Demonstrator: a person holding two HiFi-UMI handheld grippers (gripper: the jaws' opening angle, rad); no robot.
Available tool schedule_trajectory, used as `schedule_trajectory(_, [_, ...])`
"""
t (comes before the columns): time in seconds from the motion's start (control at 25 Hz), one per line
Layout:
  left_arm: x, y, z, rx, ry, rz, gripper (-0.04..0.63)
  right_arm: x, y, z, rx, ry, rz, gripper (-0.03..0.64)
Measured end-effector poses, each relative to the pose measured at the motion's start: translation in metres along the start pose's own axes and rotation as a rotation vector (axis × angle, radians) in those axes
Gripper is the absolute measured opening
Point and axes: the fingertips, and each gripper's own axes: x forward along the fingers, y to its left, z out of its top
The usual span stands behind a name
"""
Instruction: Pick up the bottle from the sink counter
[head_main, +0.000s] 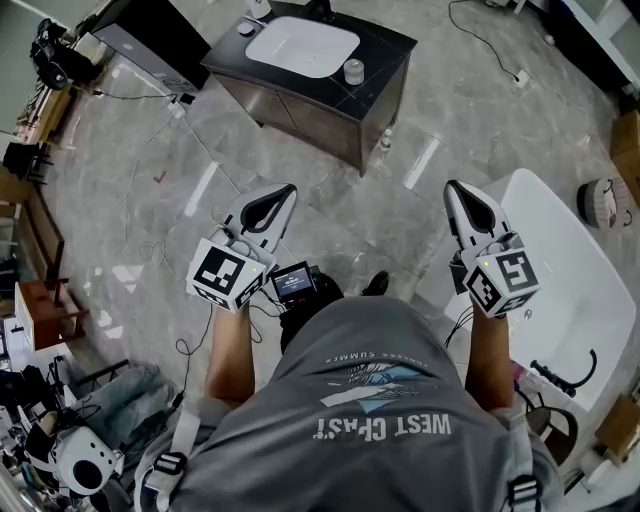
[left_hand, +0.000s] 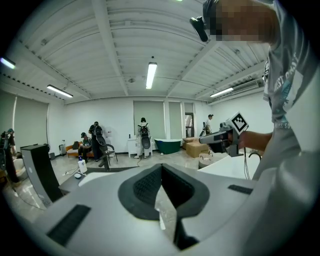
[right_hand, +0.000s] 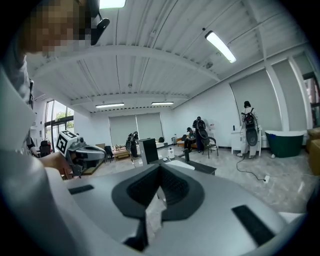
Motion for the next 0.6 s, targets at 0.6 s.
schedule_trajectory(0.6, [0.092,0.055,0.029,0.049,-0.059,-0.233,0.003,0.02,-0.039,0.017,0.03,-0.009,-0.229,-0.003])
